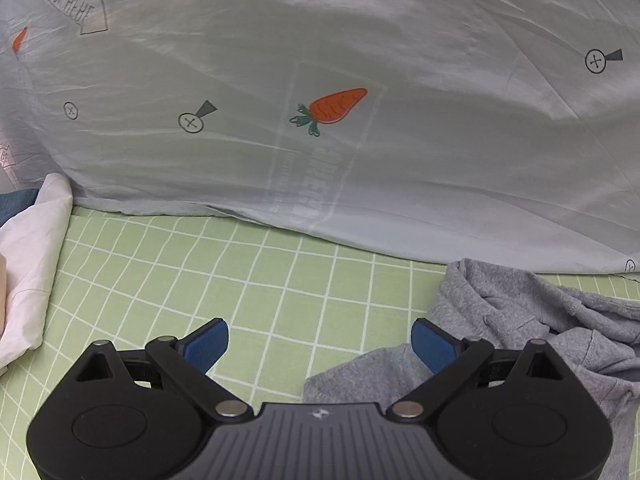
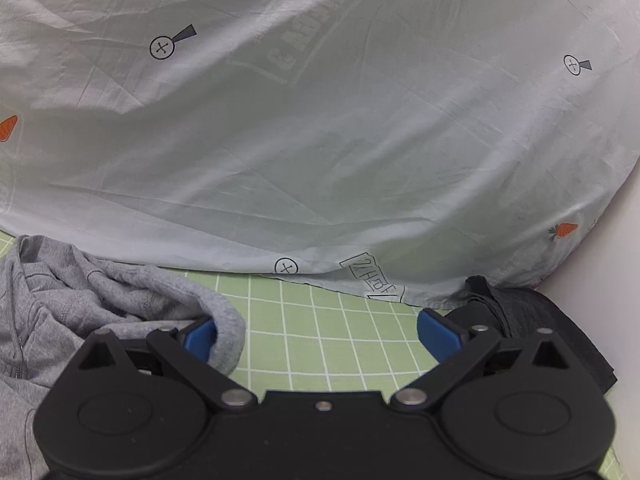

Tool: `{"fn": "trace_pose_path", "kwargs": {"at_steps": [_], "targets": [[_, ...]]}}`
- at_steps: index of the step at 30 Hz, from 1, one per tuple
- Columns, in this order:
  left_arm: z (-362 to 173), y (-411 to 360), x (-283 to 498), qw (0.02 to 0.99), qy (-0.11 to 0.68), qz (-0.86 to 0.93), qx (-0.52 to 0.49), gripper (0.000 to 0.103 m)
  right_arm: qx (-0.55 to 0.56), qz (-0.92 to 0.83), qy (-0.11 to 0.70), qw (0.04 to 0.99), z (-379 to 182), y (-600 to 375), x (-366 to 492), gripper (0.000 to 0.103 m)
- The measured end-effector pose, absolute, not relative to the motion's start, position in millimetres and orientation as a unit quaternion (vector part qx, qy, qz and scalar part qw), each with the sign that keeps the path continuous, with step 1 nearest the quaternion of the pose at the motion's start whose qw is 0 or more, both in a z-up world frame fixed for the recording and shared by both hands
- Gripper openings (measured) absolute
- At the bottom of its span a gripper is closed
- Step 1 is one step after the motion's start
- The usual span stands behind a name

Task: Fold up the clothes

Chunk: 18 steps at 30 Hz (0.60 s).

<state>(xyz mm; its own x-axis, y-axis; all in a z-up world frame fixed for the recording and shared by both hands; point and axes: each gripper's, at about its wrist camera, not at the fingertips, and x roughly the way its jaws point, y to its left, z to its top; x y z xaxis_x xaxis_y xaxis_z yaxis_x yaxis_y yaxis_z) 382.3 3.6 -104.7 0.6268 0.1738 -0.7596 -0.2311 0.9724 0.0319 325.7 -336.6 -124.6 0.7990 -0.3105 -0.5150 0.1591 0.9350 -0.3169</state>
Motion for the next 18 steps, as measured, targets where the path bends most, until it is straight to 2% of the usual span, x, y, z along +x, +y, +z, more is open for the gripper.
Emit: {"fn": "trace_pose_path", "kwargs": {"at_steps": [5, 12, 15, 18], "targets": [[-112.1, -13.9, 436.8, 0.906, 0.420, 0.048, -0.023, 0.098, -0.123, -0.138, 0.304, 0.935, -139.2, -347.9, 342.4, 0.101], [-156.7, -56.2, 482.6, 0.877, 0.468, 0.014, 0.111, 0.098, -0.120, -0.149, 0.320, 0.928, -156.8, -356.1, 356.6, 0.101], [-159.4, -48.9, 485.1, 0.878, 0.459, 0.049, 0.127, 0.098, -0.126, -0.143, 0.317, 0.929, -154.4, -357.1, 355.9, 0.101], [-140.7, -49.9, 466.1, 0.898, 0.404, 0.084, 0.153, 0.098, -0.130, -0.137, 0.309, 0.932, -145.7, -356.0, 350.2, 0.101]]}}
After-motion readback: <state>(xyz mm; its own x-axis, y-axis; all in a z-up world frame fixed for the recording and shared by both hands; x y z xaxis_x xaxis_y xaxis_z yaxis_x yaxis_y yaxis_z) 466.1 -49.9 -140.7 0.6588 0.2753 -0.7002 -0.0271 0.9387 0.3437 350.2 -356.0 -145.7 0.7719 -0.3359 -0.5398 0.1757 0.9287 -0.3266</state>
